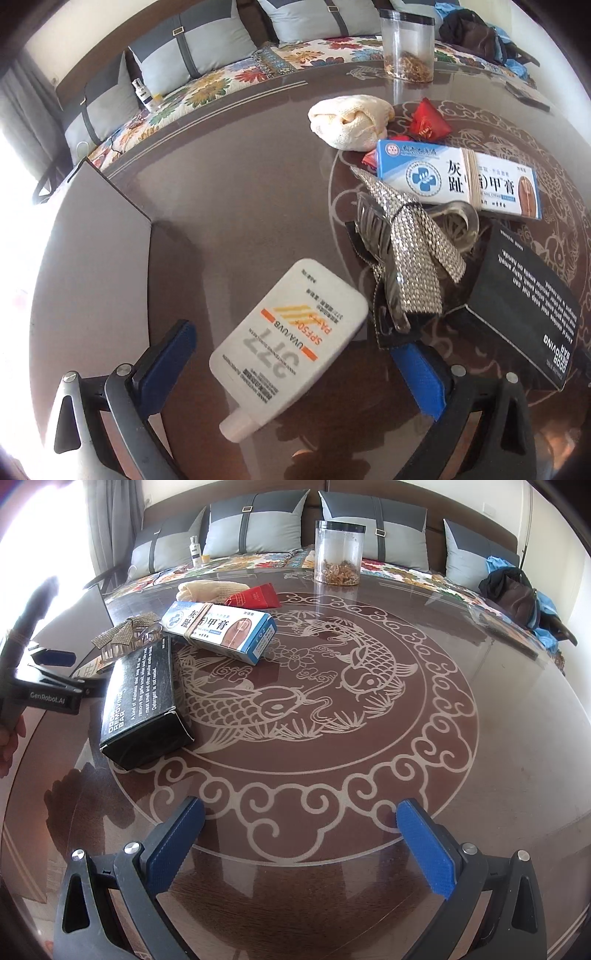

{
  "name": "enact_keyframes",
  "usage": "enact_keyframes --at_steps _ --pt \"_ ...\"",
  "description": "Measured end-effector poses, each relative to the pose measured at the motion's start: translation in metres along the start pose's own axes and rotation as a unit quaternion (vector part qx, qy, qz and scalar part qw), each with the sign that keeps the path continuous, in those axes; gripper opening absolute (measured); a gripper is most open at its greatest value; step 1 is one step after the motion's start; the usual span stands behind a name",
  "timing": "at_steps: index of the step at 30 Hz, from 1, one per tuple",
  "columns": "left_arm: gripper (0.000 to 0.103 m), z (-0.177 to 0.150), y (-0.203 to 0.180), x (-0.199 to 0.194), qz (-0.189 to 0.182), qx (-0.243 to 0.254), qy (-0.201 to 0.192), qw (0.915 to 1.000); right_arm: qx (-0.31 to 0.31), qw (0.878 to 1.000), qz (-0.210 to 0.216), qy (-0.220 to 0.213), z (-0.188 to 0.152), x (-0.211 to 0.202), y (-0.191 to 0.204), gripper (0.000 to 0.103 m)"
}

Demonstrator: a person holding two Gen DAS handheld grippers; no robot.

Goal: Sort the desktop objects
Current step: 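Lower the left tool onto the white sunscreen tube and close it, then grasp the black odor removing bar box with the right tool while the left tool holds the sunscreen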

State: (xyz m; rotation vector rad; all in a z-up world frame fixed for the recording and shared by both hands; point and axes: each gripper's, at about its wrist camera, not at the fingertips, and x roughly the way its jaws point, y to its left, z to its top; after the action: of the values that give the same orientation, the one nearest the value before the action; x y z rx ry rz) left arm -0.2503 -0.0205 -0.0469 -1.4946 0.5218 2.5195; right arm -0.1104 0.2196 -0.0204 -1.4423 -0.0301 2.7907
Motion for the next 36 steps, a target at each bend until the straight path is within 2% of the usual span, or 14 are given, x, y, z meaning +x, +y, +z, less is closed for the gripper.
enact_keyframes --at_steps 5,7,9,10,12,16,21,24,27,32,33,36 --pt "0.101 -0.002 0.017 0.014 -0.078 -0.064 0.007 0.9948 0.000 1.000 0.000 0.000 0.000 0.000 0.000 0.103" --pt "0.070 -0.010 0.015 0.006 -0.082 -0.065 -0.021 0.9944 0.000 1.000 0.000 0.000 0.000 0.000 0.000 0.103" --pt "0.056 -0.017 0.009 -0.002 -0.077 -0.066 -0.034 0.9942 0.000 1.000 -0.001 0.000 0.000 0.000 0.000 0.103" --pt "0.054 -0.018 0.008 -0.003 -0.074 -0.066 -0.037 0.9944 0.000 1.000 0.000 0.000 0.000 0.000 0.000 0.103" --pt "0.053 -0.028 0.001 -0.010 -0.061 -0.072 -0.039 0.9948 0.000 1.000 0.000 0.000 0.000 0.000 0.000 0.103" --pt "0.053 -0.063 -0.003 -0.028 -0.056 -0.135 -0.037 0.9886 0.000 1.000 0.000 0.000 0.000 0.000 0.000 0.103" --pt "0.054 -0.112 -0.026 -0.056 -0.046 -0.133 -0.045 0.9891 0.000 1.000 0.000 0.000 0.000 0.000 0.000 0.103" --pt "0.055 -0.128 -0.031 -0.064 -0.045 -0.141 -0.047 0.9878 0.000 1.000 0.000 0.000 0.000 0.000 0.000 0.103" --pt "0.068 -0.135 -0.029 -0.068 -0.048 -0.151 -0.037 0.9866 0.000 1.000 0.000 0.000 0.000 0.000 0.000 0.103" --pt "0.078 -0.144 -0.029 -0.076 -0.051 -0.150 -0.027 0.9871 0.000 1.000 0.000 0.000 0.000 0.000 0.000 0.103" --pt "0.084 -0.146 -0.030 -0.075 -0.050 -0.146 -0.021 0.9878 0.000 1.000 0.000 0.000 0.000 0.000 0.000 0.103" --pt "0.087 -0.154 -0.036 -0.073 -0.041 -0.130 -0.008 0.9906 0.000 1.000 -0.001 0.000 0.000 0.000 0.000 0.103"
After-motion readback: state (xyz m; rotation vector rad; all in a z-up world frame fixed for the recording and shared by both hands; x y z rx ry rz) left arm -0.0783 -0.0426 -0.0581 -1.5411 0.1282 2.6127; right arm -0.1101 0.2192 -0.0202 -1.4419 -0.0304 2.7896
